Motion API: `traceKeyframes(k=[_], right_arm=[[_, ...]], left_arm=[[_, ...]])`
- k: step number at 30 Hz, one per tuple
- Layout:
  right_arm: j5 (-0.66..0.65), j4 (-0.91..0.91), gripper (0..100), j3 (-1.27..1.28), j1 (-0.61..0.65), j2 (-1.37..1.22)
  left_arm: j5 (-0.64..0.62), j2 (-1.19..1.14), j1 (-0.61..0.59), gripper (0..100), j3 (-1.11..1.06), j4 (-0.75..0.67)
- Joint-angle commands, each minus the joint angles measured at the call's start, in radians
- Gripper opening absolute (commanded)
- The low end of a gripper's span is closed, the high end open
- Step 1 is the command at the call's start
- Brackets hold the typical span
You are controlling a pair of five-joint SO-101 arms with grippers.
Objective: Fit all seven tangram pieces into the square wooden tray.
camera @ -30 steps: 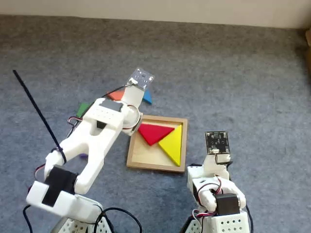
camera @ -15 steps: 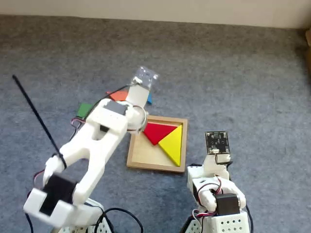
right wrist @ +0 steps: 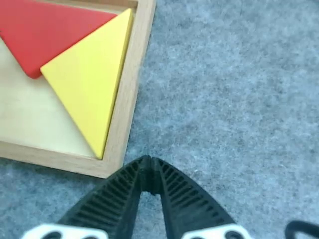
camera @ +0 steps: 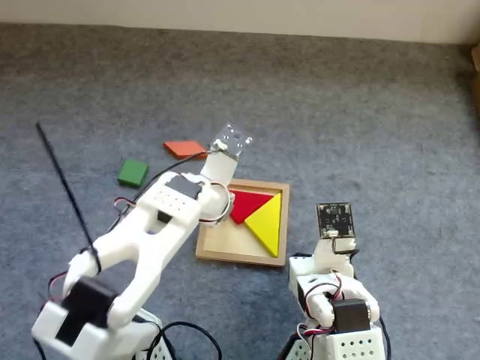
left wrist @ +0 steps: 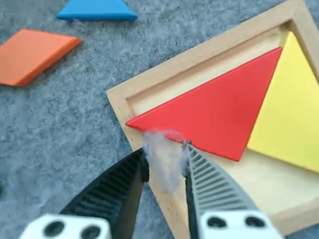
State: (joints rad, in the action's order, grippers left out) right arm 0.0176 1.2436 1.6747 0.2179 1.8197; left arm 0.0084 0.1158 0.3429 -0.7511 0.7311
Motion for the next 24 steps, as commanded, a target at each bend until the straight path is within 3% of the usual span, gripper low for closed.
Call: traceKeyframes(k=[1,14,18,24], right_arm=[[0.005,0.007,1.5,0.15,-0.008,0.016],[0.005,0.007,1.5,0.15,-0.008,0.016],[0.005,0.007,1.5,0.15,-0.008,0.016],[0.005,0.007,1.5,0.15,-0.008,0.016]], left_arm=[[-0.011,-0.047,0.025,13,0.085,-0.014],[-0.014,0.004,0.053,13,0.107,-0.005],[-0.012,0.183,-0.036,13,0.073,0.057],[-0.009,0.378,-0.272,13,0.065,0.249]])
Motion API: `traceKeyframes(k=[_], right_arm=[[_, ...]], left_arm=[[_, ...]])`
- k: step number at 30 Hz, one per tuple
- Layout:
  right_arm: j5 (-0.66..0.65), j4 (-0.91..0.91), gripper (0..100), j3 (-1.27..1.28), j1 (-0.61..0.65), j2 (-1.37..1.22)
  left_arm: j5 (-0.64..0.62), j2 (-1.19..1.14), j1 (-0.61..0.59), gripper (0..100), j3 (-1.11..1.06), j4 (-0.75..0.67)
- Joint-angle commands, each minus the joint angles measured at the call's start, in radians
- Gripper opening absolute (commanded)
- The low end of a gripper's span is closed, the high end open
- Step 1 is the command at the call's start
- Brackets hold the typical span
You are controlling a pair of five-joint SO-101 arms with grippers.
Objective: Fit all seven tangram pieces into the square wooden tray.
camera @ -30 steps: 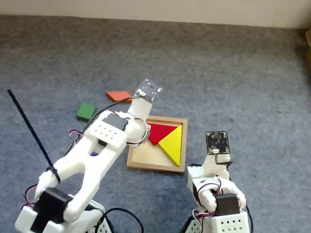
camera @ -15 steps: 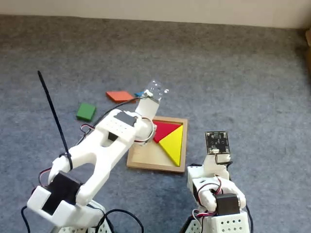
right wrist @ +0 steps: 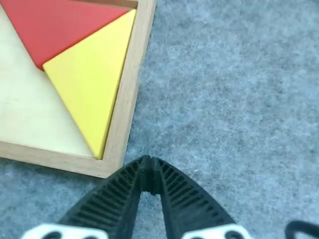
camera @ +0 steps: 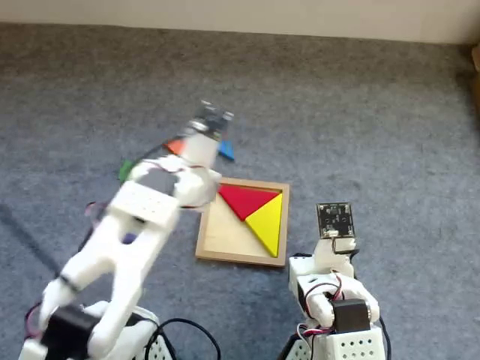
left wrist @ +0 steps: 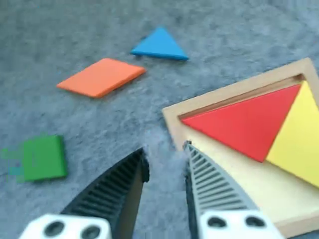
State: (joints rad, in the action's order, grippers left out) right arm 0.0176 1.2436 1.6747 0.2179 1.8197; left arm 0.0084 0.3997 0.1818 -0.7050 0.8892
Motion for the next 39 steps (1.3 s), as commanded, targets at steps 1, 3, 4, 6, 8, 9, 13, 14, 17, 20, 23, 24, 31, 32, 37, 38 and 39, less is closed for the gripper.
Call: traceKeyframes(k=[1,3,4,6,8,9,13,14,17,20,23,24,31,32,37,38,39], right_arm=[[0.005,0.007,1.5,0.15,-0.008,0.016],[0.005,0.007,1.5,0.15,-0.008,0.016],[0.005,0.007,1.5,0.15,-0.008,0.016],[0.005,0.007,1.5,0.15,-0.008,0.016],[0.005,0.007,1.5,0.15,-0.008,0.016],[0.005,0.007,1.5,0.15,-0.008,0.016],[0.005,0.007,1.5,0.15,-0.008,0.016],[0.005,0.007,1.5,0.15,-0.008,0.016],[0.005,0.007,1.5,0.15,-0.008,0.016],[0.005,0.007,1.5,0.15,-0.008,0.016],[0.005,0.007,1.5,0.15,-0.008,0.016],[0.005,0.007,1.5,0.15,-0.008,0.016],[0.005,0.007,1.5,0.15,-0.008,0.016],[0.005,0.007,1.5,0.15,-0.008,0.016],[0.005,0.007,1.5,0.15,-0.008,0.016],[0.005,0.007,1.5,0.15,-0.008,0.016],[0.005,0.007,1.5,0.15,-0.008,0.016]], left_arm=[[-0.008,0.107,-0.148,14,0.036,0.118],[0.026,0.111,-0.211,19,0.07,0.164],[0.043,0.111,-0.237,23,0.081,0.18],[0.051,0.111,-0.271,29,0.09,0.195],[0.055,0.111,-0.283,30,0.096,0.192],[0.057,0.111,-0.285,31,0.099,0.189],[0.143,0.091,-0.314,31,0.137,0.19],[0.157,0.07,-0.328,31,0.157,0.192],[0.192,-0.047,-0.387,31,0.231,0.193],[0.218,-0.216,-0.438,31,0.332,0.209],[0.23,-0.371,-0.463,31,0.47,0.279],[0.241,-0.415,-0.47,31,0.519,0.305],[0.292,-0.667,-0.476,31,0.797,0.43],[0.292,-0.691,-0.478,31,0.828,0.439],[0.29,-0.792,-0.478,31,0.918,0.451],[0.29,-0.809,-0.479,31,0.928,0.448],[0.29,-0.826,-0.479,31,0.938,0.446]])
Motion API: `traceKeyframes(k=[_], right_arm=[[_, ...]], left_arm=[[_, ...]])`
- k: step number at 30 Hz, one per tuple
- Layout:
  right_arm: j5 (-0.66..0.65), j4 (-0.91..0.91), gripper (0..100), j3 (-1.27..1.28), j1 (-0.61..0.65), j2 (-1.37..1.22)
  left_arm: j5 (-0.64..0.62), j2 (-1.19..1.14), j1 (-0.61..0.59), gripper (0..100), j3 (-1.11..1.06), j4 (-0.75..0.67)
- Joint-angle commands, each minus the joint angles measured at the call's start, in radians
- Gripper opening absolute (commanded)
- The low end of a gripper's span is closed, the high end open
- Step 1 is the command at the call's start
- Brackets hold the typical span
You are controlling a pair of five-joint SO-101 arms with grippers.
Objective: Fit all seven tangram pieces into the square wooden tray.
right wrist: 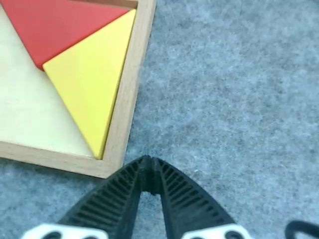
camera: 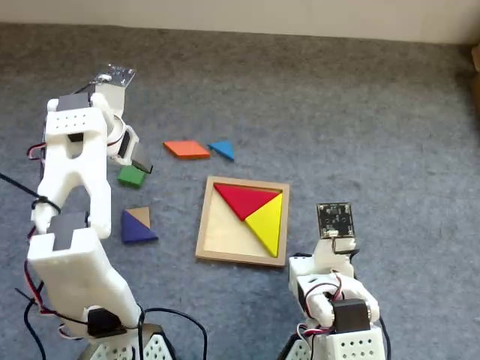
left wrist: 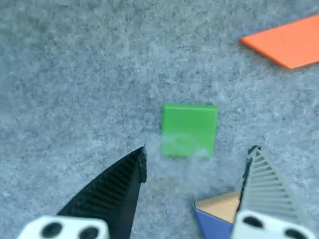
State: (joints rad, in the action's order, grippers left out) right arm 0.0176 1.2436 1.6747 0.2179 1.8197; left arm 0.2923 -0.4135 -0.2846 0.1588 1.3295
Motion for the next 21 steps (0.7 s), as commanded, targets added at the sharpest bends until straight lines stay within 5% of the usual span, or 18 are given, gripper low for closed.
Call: traceKeyframes(k=[1,13,21], right_arm=[[0.005,0.007,1.5,0.15,-0.008,0.016],[0.005,0.007,1.5,0.15,-0.008,0.016],[0.005,0.007,1.5,0.15,-0.008,0.016]], left_arm=[[0.006,-0.03,-0.013,31,0.085,0.006],[0.002,-0.263,-0.012,31,0.213,0.009],[0.006,-0.283,-0.004,18,0.223,0.041]])
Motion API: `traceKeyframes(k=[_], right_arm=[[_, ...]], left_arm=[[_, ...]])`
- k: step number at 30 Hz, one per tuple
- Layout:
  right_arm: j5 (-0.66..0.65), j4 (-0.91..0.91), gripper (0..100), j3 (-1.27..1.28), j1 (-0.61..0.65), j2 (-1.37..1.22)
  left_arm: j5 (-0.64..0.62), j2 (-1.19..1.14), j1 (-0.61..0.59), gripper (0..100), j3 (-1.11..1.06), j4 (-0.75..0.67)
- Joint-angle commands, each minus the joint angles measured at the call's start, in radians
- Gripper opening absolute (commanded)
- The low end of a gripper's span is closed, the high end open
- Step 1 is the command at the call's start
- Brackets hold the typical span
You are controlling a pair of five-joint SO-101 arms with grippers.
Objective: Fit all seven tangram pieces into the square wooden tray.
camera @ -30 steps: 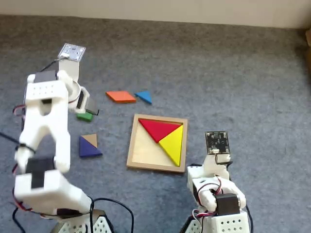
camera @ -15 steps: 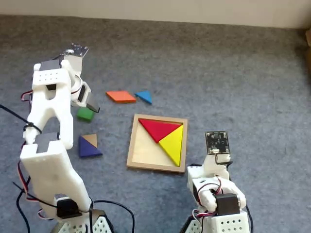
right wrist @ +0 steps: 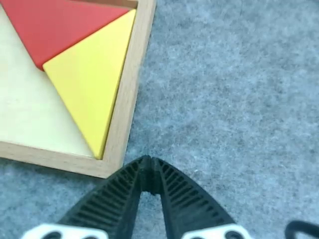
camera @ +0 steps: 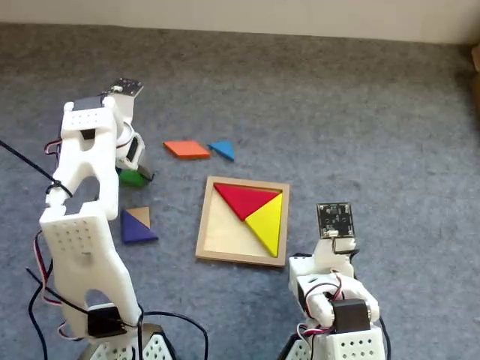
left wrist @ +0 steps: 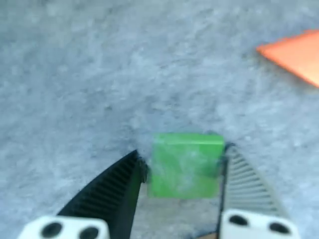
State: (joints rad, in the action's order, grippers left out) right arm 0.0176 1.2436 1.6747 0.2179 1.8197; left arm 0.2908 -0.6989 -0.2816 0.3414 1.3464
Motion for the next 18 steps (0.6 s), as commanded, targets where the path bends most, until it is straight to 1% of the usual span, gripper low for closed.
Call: traceKeyframes(k=[1,10,15,18], right_arm=[[0.005,0.007,1.5,0.15,-0.008,0.016],[0.005,0.007,1.5,0.15,-0.008,0.016],[0.005,0.007,1.5,0.15,-0.008,0.016],[0.005,0.007,1.5,0.15,-0.008,0.016]], left_arm=[[0.008,0.002,-0.007,17,0.038,0.029],[0.002,0.002,-0.007,11,0.035,0.031],[-0.002,0.01,-0.005,11,0.035,0.052],[-0.04,0.018,-0.005,11,0.041,0.066]])
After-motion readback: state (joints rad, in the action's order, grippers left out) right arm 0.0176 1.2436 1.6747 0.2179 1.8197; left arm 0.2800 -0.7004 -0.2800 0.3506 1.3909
